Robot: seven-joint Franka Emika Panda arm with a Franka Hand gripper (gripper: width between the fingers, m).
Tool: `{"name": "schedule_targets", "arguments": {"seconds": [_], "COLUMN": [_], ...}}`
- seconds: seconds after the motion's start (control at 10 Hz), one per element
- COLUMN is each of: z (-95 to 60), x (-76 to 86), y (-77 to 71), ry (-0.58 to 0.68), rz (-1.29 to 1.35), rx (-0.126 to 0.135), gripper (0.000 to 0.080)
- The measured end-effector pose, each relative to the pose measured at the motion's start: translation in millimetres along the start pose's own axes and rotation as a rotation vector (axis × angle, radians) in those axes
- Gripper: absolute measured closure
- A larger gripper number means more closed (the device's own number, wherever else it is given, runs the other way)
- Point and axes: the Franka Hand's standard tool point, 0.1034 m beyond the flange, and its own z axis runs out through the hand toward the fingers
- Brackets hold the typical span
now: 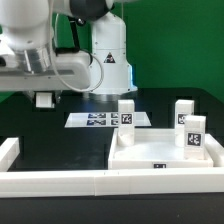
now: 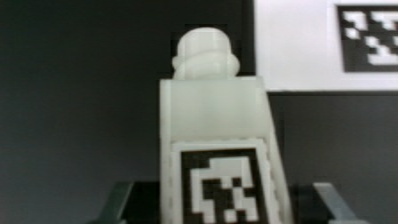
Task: Assemble square table
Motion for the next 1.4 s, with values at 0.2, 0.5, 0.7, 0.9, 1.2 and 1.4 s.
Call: {"name": "schedule_targets", "arguments": {"seconds": [0.2,0.5,0.7,0.9,1.2,1.4], "z": [-26.0,-39.5,-39.1,-38.9,-59.4,-80.5], "x": [14.1,24.4,26.5,27.0,41.0,53.1], "y": [-12.2,-10.8,-6.8,-2.7,-30.4,-36.1], "ry": [0.121,0.326,0.429,0.545,0.677,0.810], "rz": [0.002,0.002,0.003,0.016,0.051,0.058], "rx": [0.020,0.006,-0.015,-0.044,-0.030,-0.077], "gripper": [0.0509,0.0509,0.0509,0.0509,0.0509,0.0509]}}
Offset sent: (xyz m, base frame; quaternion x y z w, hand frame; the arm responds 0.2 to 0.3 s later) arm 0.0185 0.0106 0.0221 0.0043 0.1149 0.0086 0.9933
